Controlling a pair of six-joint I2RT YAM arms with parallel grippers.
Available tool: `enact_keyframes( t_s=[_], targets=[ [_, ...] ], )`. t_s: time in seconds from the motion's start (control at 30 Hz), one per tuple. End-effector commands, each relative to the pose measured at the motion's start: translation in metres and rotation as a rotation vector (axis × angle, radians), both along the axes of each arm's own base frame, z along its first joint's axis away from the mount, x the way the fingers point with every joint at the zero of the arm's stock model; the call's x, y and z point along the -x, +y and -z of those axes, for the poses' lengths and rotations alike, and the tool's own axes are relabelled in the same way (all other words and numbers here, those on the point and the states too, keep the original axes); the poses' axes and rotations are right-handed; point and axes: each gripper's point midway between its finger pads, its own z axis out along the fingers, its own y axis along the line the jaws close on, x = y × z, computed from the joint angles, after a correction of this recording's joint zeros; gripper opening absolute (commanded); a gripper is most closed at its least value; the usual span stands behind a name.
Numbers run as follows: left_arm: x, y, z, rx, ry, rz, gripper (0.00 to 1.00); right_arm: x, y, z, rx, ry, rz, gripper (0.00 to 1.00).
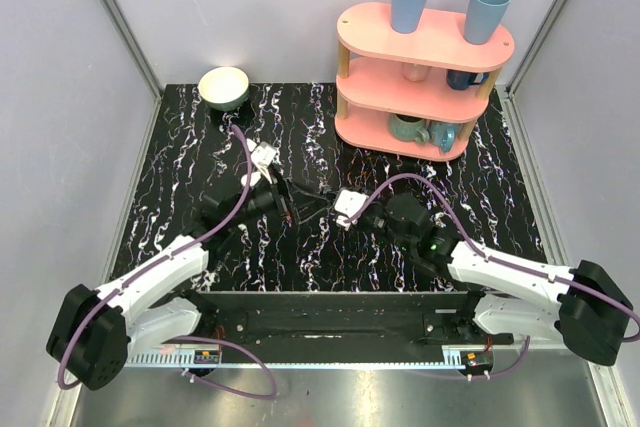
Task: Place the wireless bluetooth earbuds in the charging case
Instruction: Pass from the right arm to the left
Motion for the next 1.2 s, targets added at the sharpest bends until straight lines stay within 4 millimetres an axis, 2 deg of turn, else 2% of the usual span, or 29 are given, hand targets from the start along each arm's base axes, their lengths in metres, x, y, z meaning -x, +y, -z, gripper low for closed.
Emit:
enact_keyframes(
  t_s=[0.0,0.17,0.3,0.33,0.6,0.87,0.93,1.17],
  targets=[
    [0.014,-0.012,-0.030,0.062,-0.087,0.139,0.96,-0.001,-0.001,-0.033,-0.080,-0.089,0.014,0.10],
    [0.009,-0.019,-0.015,-0.004,-0.037,0.170,0.90,0.006,-0.002,-0.038,-0.105,-0.098,-0.013,0.11],
    [0.006,-0.022,-0.016,-0.017,-0.028,0.172,0.86,0.009,-0.002,-0.035,-0.090,-0.085,-0.027,0.10],
    [0.006,-0.023,-0.016,-0.018,-0.027,0.172,0.82,0.010,-0.003,-0.034,-0.090,-0.082,-0.028,0.10],
    [0.000,-0.027,-0.014,-0.026,-0.020,0.141,0.70,0.015,0.000,-0.039,-0.109,-0.075,-0.056,0.11],
    [-0.005,-0.034,-0.012,-0.030,0.003,0.143,0.63,0.016,0.002,-0.035,-0.111,-0.058,-0.060,0.10],
    [-0.006,-0.033,-0.012,-0.025,0.000,0.133,0.58,0.017,0.002,-0.035,-0.118,-0.054,-0.063,0.10],
    [-0.007,-0.036,-0.013,-0.007,0.002,0.133,0.57,0.020,0.005,-0.033,-0.120,-0.045,-0.080,0.10]
  ],
)
